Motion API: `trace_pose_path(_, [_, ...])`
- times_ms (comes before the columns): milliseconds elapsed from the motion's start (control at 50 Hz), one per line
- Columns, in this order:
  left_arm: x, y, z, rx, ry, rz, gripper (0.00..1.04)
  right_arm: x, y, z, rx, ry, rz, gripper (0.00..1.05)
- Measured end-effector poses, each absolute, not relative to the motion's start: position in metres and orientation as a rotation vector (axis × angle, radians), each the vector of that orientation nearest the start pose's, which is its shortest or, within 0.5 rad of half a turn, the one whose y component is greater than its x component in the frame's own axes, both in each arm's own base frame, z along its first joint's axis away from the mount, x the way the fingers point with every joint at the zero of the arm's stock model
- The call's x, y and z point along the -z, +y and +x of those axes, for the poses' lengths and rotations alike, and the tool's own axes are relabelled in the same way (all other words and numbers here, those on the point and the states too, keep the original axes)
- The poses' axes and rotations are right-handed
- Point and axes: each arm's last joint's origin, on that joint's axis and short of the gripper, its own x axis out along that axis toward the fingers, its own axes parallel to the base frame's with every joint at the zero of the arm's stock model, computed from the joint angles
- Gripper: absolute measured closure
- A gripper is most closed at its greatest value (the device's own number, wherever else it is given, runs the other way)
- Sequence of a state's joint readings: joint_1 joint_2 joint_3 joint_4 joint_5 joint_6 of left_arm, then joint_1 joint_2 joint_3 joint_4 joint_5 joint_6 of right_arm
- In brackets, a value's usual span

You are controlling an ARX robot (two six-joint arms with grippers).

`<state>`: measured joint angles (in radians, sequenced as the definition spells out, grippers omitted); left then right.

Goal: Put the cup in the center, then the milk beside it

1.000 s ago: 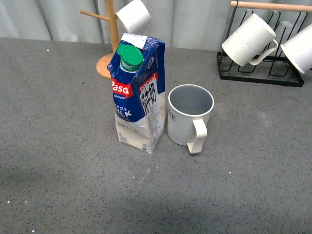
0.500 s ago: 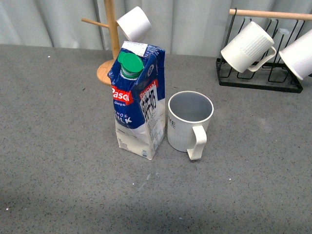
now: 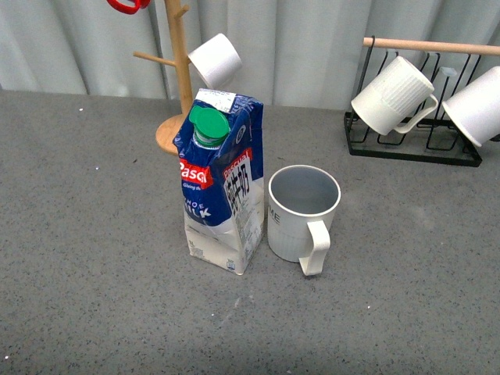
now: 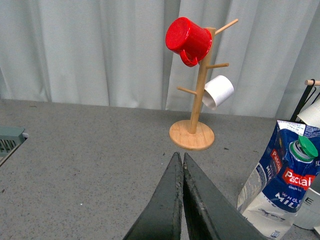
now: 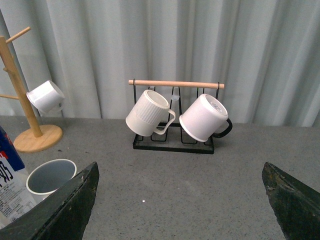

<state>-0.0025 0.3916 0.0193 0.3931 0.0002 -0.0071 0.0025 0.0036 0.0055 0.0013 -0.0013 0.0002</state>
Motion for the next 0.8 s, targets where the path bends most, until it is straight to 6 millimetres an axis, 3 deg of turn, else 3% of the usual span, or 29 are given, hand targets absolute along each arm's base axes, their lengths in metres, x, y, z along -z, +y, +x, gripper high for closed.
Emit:
trace_pose_path(680, [-0.173, 0.000, 0.108, 0.003, -0.023, -0.007, 1.01, -0.165, 0.000, 0.098, -0.004, -0.003, 0.000, 0.09])
trace_pose_path(800, [-0.169, 0.000, 0.098, 0.003, -0.002, -0.007, 1.01, -0.165, 0.000, 0.098, -0.003, -0.003, 0.000, 0.09])
